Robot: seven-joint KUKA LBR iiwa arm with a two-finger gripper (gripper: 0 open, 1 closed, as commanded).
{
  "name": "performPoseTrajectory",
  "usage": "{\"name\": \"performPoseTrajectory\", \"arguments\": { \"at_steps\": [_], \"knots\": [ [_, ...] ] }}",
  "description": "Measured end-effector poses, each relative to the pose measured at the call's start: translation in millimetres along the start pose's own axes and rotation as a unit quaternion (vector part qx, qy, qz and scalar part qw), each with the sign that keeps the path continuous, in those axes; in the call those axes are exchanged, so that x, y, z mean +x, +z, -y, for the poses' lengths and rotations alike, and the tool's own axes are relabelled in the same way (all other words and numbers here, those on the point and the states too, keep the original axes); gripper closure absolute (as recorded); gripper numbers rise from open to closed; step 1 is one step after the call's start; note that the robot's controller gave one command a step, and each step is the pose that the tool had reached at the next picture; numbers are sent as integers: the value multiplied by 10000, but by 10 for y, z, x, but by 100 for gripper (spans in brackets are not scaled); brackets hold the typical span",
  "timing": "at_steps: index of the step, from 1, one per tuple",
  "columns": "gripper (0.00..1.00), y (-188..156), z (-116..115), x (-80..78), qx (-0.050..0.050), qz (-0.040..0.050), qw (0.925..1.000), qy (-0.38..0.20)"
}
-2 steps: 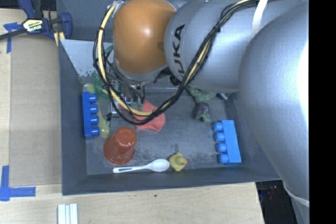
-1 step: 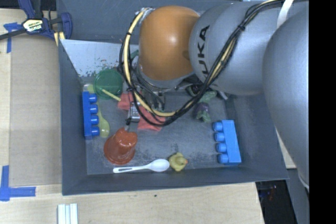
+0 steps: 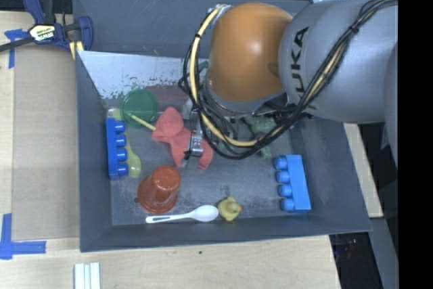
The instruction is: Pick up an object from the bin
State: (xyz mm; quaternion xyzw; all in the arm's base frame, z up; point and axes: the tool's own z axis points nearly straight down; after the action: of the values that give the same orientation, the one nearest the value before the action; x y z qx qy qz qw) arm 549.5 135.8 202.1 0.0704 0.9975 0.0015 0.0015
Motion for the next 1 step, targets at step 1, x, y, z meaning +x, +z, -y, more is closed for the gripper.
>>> {"name": "performPoseTrajectory", "arguments": {
  "at_steps": [1],
  "knots": [
    [0, 220, 484, -63, -2, 31, 9994, -353]
  ]
}}
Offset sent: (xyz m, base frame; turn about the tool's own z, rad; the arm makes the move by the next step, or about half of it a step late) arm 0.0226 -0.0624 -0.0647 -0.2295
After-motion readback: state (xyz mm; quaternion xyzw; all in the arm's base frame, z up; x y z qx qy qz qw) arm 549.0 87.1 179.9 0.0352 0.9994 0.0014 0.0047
